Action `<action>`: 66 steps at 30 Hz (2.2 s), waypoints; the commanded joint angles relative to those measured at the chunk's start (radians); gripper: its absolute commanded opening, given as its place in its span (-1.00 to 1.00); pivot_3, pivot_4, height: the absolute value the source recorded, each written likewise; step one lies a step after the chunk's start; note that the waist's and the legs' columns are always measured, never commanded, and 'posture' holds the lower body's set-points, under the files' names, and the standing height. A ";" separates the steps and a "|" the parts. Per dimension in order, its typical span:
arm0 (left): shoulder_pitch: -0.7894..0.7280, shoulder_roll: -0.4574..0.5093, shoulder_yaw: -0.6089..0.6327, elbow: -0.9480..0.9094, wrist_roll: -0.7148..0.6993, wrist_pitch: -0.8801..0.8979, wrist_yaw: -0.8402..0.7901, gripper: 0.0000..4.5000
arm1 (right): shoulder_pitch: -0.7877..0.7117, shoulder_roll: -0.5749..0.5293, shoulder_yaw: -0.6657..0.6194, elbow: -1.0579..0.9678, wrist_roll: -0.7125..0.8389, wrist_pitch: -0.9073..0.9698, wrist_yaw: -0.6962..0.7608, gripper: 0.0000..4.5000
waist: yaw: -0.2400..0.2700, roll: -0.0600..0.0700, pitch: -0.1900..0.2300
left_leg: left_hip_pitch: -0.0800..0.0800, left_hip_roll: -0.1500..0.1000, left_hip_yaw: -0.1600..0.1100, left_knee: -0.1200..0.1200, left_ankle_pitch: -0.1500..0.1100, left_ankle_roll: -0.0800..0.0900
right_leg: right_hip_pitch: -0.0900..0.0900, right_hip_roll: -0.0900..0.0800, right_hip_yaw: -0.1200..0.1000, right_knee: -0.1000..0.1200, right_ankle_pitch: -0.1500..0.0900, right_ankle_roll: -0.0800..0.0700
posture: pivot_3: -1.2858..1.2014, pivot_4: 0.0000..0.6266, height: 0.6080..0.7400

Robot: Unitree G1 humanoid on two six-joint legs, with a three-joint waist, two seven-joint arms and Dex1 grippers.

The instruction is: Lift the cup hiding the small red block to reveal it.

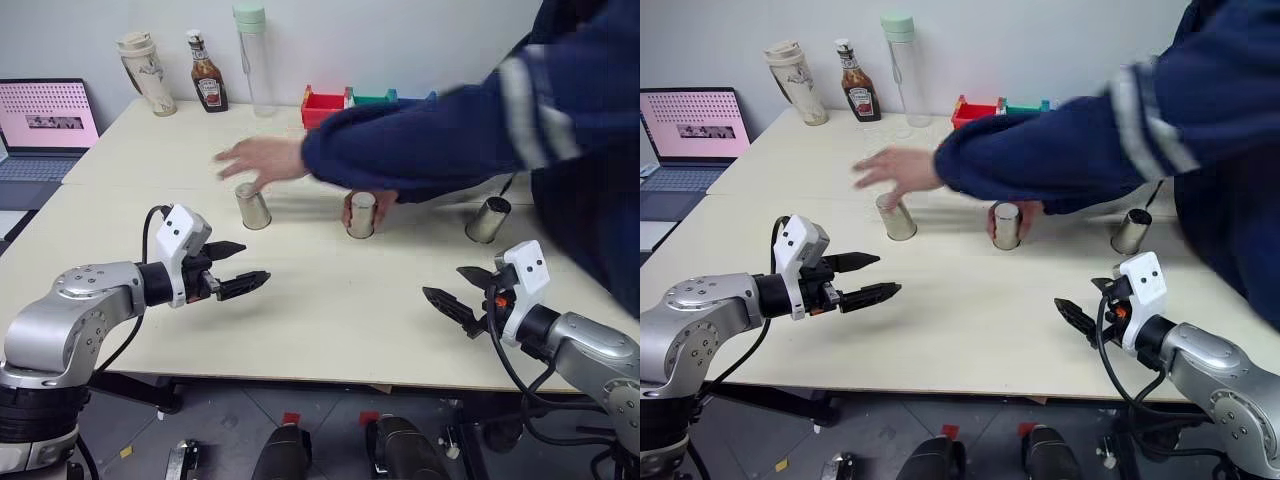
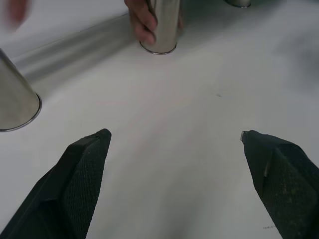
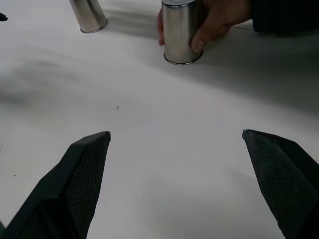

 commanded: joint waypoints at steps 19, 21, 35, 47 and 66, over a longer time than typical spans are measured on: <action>-0.007 0.008 0.017 -0.022 0.009 -0.020 0.002 0.98 | -0.033 0.004 0.010 -0.004 0.007 -0.019 0.002 1.00 | 0.000 0.000 0.000 | 0.000 0.000 0.000 0.000 0.000 0.000 | 0.000 0.000 0.000 0.000 0.000 0.000 | 0.03 -0.52 1.00; -0.004 0.010 0.021 -0.019 0.011 -0.025 0.000 0.98 | -0.033 0.004 0.011 -0.004 0.007 -0.020 0.002 1.00 | 0.000 0.000 0.000 | 0.000 0.000 0.000 0.000 0.000 0.000 | 0.000 0.000 0.000 0.000 0.000 0.000 | 0.03 -0.52 1.00; 0.033 -0.086 0.116 0.076 0.124 -0.152 0.191 0.98 | -0.127 0.001 0.026 -0.028 0.079 -0.015 0.040 1.00 | -0.001 0.001 0.000 | 0.001 0.000 0.000 0.000 0.000 0.000 | 0.000 0.000 0.000 0.000 0.000 0.000 | 0.03 -0.52 1.00; -0.129 -0.411 0.031 0.415 0.313 -0.480 0.432 0.98 | -0.369 -0.008 0.204 0.009 0.053 -0.111 0.221 1.00 | 0.005 -0.003 -0.002 | -0.001 -0.001 0.000 0.002 0.000 0.000 | 0.002 -0.001 0.000 -0.001 0.005 0.006 | 0.03 -0.52 1.00; -0.562 -0.512 -0.052 1.210 0.478 -0.902 0.427 0.98 | -0.302 -0.061 0.176 -0.006 0.029 -0.084 0.155 1.00 | 0.008 -0.004 -0.003 | -0.001 -0.002 0.002 0.002 0.000 0.000 | 0.001 -0.001 -0.002 -0.001 0.006 0.008 | 0.03 -0.52 1.00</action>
